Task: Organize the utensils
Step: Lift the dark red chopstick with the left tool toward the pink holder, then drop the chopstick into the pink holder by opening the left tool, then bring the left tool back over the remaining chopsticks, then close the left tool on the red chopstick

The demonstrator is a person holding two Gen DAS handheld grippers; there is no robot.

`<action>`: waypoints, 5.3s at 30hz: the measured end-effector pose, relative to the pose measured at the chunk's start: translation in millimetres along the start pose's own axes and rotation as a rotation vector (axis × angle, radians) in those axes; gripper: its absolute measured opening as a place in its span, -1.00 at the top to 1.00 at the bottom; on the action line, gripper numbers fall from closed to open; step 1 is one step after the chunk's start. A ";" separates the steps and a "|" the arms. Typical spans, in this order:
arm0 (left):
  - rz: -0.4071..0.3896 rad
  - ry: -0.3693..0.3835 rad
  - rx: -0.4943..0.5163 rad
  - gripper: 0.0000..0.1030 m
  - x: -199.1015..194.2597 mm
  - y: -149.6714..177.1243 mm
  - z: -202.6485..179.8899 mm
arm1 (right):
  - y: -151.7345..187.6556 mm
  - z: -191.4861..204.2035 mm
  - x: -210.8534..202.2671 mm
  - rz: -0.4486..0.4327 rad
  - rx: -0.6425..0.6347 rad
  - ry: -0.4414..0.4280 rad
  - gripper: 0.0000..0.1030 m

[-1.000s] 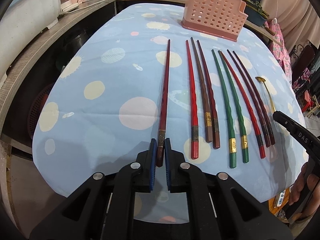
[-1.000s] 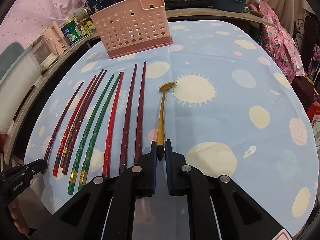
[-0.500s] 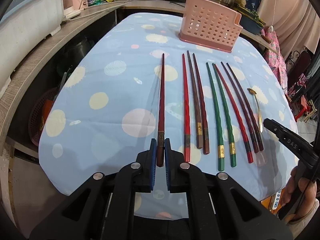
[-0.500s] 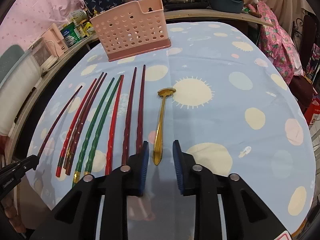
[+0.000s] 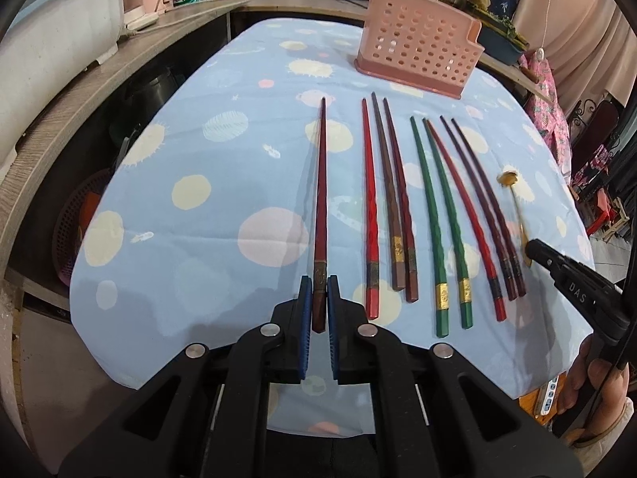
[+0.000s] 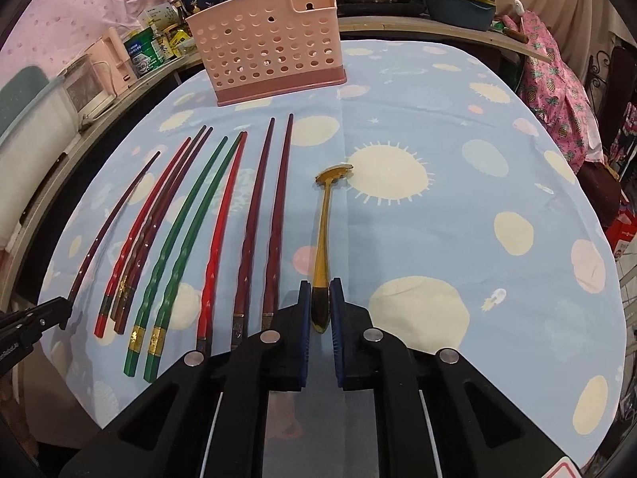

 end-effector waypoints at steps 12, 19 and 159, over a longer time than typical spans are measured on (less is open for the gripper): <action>-0.101 0.042 -0.023 0.86 -44.9 -34.3 -4.7 | -19.4 4.9 -37.6 -0.049 0.002 -0.019 0.96; -0.182 0.049 -0.043 0.87 -72.2 -71.9 -2.6 | -52.2 4.1 -62.8 -0.103 0.017 -0.032 0.96; -0.050 -0.060 0.130 -0.14 19.1 3.6 -27.9 | 31.4 16.0 -15.9 0.009 -0.036 -0.013 0.35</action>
Point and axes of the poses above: each gripper's, at about its wrist camera, not at the fingertips, and x roughly the way its jaws point, z to its left, y to its underside, the point moved 10 cm from there along x, roughly the way its jaws point, and after that the axes turned 1 degree about y, right-handed, at the moved point
